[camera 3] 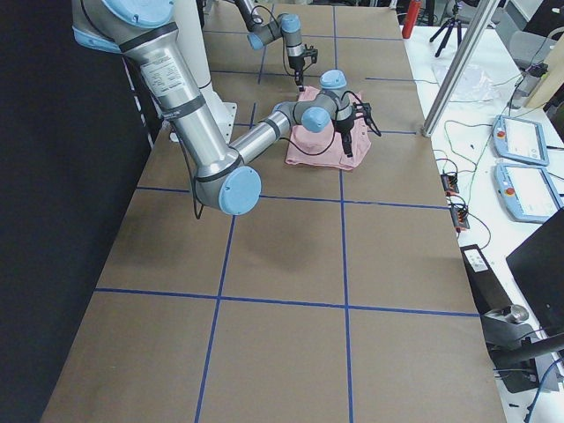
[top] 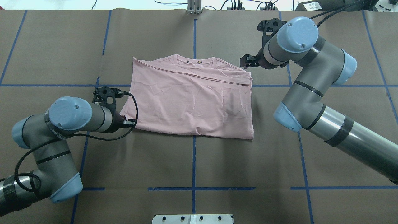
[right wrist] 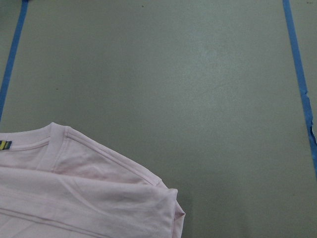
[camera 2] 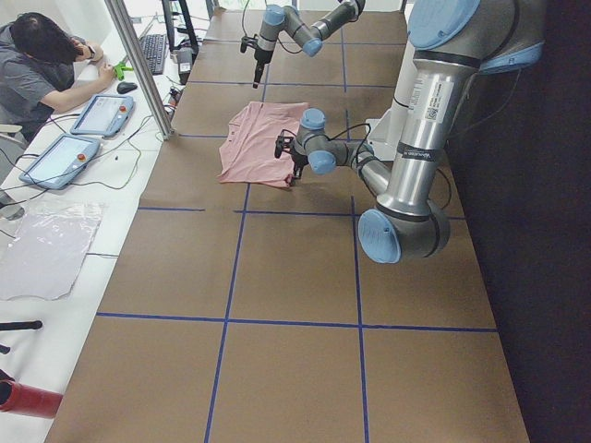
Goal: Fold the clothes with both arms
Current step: 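Grasp the folded shirt's edge with the left gripper and drag it away from the robot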
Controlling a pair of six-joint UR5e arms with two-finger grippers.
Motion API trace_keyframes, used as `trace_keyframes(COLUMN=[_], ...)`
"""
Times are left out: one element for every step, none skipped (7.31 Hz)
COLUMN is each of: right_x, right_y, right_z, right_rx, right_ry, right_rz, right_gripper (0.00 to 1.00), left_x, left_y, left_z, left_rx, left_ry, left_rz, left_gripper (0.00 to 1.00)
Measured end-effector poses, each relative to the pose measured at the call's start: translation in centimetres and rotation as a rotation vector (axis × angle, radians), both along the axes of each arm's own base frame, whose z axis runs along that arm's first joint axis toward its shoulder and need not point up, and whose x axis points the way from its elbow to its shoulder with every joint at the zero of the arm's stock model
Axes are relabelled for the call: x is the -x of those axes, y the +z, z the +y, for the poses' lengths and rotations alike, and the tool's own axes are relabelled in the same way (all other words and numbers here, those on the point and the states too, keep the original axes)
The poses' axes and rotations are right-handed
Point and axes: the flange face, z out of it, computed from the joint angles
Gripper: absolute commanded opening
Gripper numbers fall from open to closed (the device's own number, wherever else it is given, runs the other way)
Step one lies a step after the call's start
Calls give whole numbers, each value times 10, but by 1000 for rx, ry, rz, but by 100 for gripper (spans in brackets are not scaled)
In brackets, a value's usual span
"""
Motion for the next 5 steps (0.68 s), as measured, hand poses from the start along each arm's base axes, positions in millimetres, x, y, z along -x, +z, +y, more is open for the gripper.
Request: trace_keyframes(right_x=[0,1,1,1,1], right_y=[0,-1,-1,-1,-2], right_z=[0,0,0,0,0], right_rx=[-1,-1,-1,-1,-2], right_ry=[0,0,0,1,1], right_rz=[0,-1,-2,-2,-3], right_gripper=[100,100,100,100,100], left_x=[17,39,61,75,80], left_y=[12,27,40,50,55], left_z=[-27,-65,-116,-167,-218], left_rx=[-47,-94,-137,-160,-176], left_ry=[-4,-18,-42,-68,-96], left_rz=[-41,-92,-144,-184,-210], left_gripper=[0,0,0,0,0])
